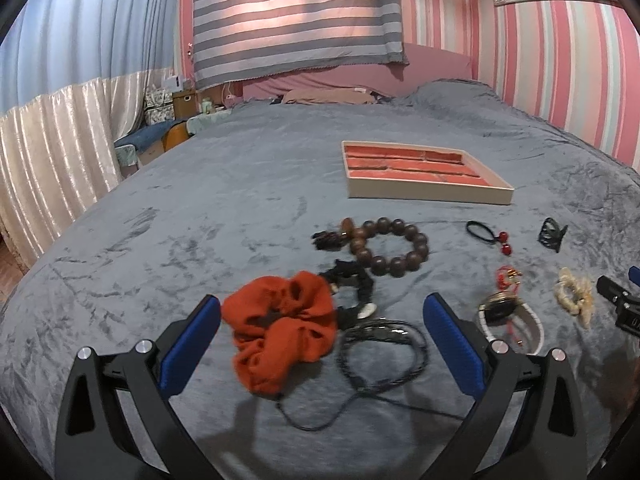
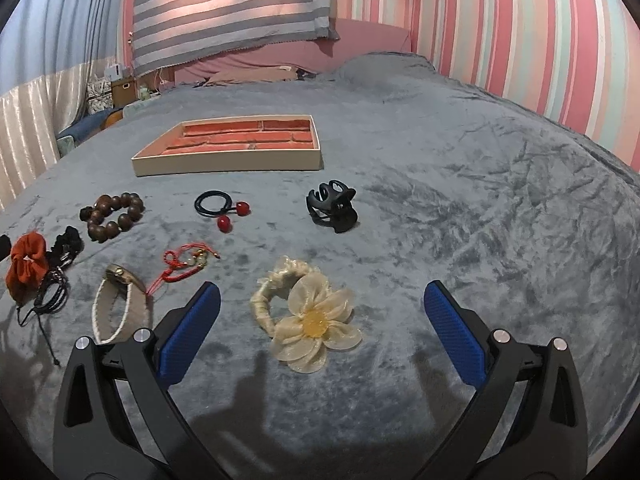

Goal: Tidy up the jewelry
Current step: 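Grasp the orange scrunchie with the left tool while the right tool grasps the cream flower hair tie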

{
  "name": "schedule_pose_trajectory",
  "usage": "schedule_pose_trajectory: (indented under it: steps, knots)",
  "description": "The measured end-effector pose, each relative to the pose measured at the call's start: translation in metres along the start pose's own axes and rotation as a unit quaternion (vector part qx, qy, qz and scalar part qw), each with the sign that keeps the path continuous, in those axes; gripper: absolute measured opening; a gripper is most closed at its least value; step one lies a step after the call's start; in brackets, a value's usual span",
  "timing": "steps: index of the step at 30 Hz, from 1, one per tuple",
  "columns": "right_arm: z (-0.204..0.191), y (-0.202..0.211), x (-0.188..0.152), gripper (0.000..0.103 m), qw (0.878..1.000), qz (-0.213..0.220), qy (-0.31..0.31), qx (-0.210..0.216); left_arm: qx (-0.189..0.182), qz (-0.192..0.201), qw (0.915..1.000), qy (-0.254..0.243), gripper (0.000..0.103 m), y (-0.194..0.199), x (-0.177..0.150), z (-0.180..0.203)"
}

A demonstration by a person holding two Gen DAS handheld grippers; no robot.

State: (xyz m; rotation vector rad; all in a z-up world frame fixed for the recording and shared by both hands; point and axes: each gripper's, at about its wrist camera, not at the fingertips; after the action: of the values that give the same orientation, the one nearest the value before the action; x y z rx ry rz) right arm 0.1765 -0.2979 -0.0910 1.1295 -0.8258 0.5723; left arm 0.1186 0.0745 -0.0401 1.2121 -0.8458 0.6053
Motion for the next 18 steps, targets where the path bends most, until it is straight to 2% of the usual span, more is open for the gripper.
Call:
schedule_pose_trajectory:
  steps: [3,6,14,16,18]
  knots:
    - [0.0,-0.003,0.002,0.099,1.0,0.004,0.007,-0.012,0.005,-0.007,1.0,-0.001,0.099,-0.004,-0.001,-0.007]
    - [0.0,-0.007,0.003,0.095,1.0,-0.001,0.01,-0.018,0.008,-0.013,0.9999,-0.003,0.098,-0.009,-0.003,-0.013]
    - [-0.002,-0.026,-0.002,0.084,0.999,-0.035,0.021,-0.027,0.007,-0.043,0.9985,0.032,0.094,-0.03,-0.005,-0.046]
    - [-0.002,-0.033,-0.002,0.079,0.998,-0.049,0.021,-0.027,0.01,-0.061,0.9974,0.037,0.082,-0.04,-0.007,-0.053]
    - [-0.001,-0.04,-0.003,0.076,0.998,-0.063,0.019,-0.025,0.005,-0.082,0.9956,0.045,0.075,-0.05,-0.011,-0.058]
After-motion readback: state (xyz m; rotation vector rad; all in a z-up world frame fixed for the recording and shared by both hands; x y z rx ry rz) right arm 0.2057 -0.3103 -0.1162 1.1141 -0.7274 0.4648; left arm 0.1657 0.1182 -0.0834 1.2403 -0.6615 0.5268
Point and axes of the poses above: each gripper's, at about its wrist camera, not at the fingertips, and y roughly against the way its jaws point, z to its right, x to its top, and after that the axes turned 15 degrees about -x, right-handed
